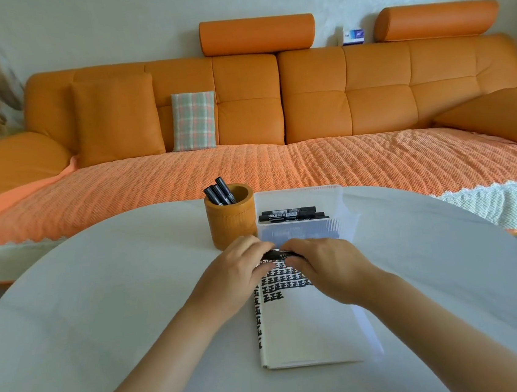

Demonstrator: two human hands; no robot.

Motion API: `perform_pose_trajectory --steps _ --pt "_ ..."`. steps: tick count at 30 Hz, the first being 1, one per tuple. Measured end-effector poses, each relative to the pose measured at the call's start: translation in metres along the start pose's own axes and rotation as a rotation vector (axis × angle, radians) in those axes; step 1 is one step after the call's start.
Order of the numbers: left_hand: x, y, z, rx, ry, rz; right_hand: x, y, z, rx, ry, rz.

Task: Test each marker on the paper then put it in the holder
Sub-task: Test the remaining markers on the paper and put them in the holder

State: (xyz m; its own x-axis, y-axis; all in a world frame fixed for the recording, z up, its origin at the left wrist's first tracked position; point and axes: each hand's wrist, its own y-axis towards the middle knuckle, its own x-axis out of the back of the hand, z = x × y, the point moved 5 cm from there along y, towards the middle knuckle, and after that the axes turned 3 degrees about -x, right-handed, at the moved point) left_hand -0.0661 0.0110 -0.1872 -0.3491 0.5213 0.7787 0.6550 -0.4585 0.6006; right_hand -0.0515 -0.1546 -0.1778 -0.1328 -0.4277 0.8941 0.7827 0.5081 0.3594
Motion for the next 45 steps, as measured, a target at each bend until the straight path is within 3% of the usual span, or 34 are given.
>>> perform_pose_trajectory --steps 6,12,15,20,24,27,29,33,39,45 --pt "-0.003 0.001 -0.003 -0.006 0.012 0.052 -0.007 0.002 -0.001 0.040 -0.091 -0.004" --pt "-0.005 0.002 0.004 0.300 -0.367 0.165 0.001 0.000 0.003 0.232 -0.348 -0.175" --pt "0.001 0.003 0.005 0.207 -0.264 0.140 0.003 -0.002 0.008 0.179 -0.275 -0.169" --pt "0.007 0.000 -0.002 -0.068 0.056 0.084 -0.008 0.001 0.002 -0.112 0.151 0.132" --pt "0.001 -0.006 0.008 0.160 -0.144 0.157 -0.005 0.001 0.006 0.145 -0.185 -0.071" --pt "-0.003 -0.009 0.016 0.249 -0.275 0.198 -0.006 0.002 0.007 0.213 -0.265 -0.127" --pt "0.002 -0.009 0.014 0.193 -0.223 0.164 -0.006 0.001 0.012 0.168 -0.212 -0.118" --pt "0.017 -0.009 0.012 -0.036 0.038 0.065 -0.015 0.001 0.001 -0.152 0.120 0.153" --pt "0.014 -0.029 0.049 0.195 -0.001 0.074 -0.008 -0.004 -0.009 -0.137 0.081 0.115" --pt "-0.004 -0.040 0.051 0.309 0.010 0.133 -0.008 -0.007 -0.009 -0.142 0.227 0.046"
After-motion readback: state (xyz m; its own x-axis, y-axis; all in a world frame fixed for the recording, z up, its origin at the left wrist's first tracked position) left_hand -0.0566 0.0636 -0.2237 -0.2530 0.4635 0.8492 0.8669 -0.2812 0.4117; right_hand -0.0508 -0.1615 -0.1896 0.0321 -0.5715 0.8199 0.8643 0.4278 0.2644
